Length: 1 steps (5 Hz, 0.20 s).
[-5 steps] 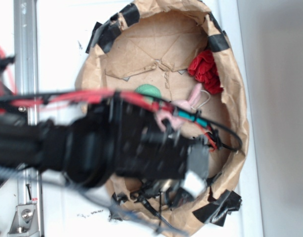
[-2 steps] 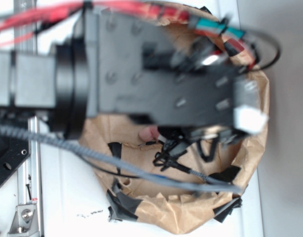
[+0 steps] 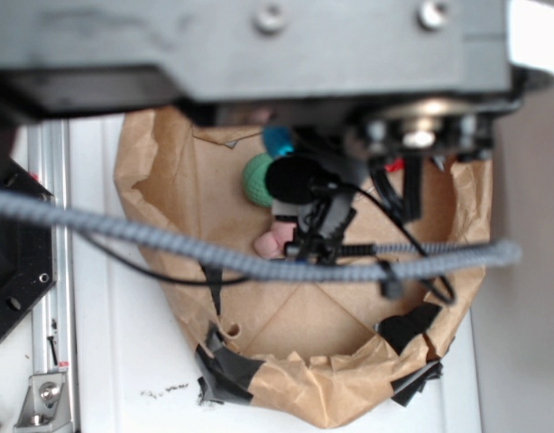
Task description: Grab the blue ball.
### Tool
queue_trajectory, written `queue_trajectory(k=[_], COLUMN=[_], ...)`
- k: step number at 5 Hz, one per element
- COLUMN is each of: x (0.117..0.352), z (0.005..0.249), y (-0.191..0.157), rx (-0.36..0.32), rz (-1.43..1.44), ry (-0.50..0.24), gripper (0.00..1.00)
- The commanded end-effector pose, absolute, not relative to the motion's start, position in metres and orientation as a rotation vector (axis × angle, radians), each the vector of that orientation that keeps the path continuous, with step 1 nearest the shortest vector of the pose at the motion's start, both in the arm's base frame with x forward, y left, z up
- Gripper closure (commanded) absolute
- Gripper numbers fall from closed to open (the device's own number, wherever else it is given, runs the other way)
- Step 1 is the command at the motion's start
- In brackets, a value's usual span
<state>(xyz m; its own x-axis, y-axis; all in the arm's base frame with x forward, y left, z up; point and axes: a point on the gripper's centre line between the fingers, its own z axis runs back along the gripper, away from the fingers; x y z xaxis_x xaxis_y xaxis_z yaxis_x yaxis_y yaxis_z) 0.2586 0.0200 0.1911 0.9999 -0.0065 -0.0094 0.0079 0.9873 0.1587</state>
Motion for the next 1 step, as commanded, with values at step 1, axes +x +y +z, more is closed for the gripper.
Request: queue_trajectory(k=[1], x=[0.2515], z=[0.2020], y=[0.0021], rx=[0.162], rz=[0.081], ry=[-0.062], gripper=[1.00])
